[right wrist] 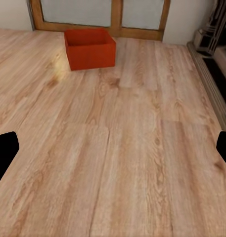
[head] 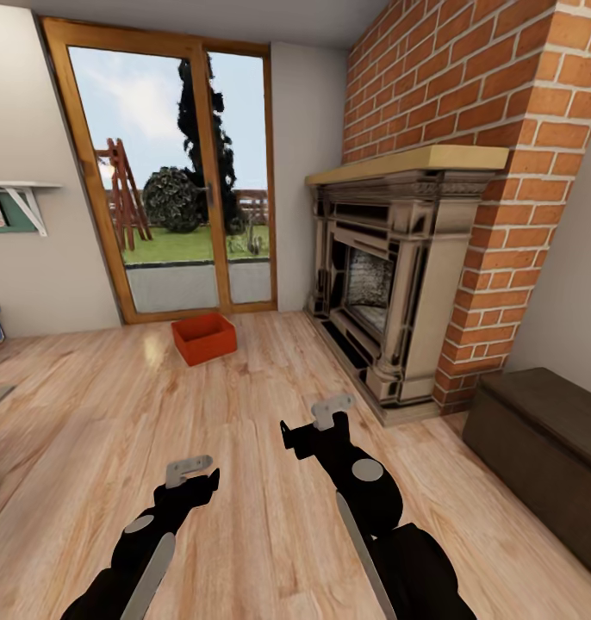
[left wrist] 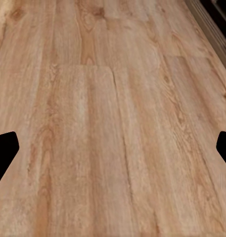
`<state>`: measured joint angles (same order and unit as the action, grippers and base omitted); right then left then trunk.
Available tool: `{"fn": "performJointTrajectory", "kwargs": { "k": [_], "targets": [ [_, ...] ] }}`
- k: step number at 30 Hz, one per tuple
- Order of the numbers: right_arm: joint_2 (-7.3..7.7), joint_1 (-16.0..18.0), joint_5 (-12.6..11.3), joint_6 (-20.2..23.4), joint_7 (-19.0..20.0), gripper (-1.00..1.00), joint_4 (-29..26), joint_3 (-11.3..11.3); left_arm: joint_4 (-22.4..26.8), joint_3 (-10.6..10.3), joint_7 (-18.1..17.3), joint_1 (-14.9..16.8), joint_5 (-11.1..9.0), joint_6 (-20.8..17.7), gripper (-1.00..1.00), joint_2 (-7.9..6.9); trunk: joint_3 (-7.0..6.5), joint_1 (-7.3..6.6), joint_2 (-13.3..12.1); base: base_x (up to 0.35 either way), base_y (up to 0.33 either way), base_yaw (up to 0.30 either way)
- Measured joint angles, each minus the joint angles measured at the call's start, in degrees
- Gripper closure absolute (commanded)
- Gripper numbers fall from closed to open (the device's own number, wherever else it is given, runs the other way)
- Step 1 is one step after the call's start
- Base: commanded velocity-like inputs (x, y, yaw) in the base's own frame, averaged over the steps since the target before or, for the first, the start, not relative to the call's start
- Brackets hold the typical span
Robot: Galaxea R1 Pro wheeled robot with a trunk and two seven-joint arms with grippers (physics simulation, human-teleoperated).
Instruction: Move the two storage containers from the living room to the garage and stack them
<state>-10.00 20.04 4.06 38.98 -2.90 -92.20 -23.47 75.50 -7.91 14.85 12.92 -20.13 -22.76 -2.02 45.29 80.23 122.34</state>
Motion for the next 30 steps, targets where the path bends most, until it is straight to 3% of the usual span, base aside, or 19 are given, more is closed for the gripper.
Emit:
{"fn": "performJointTrajectory", "kwargs": {
  "k": [30],
  "targets": [
    [0.00,0.00,0.00,-0.04,0.00,-1.00,0.00,0.00,0.08,0.00,0.00,0.00,0.00,0.17,-1.00,0.00,0.00,0.00,0.00,0.336,0.000,0.000]
  ]
}}
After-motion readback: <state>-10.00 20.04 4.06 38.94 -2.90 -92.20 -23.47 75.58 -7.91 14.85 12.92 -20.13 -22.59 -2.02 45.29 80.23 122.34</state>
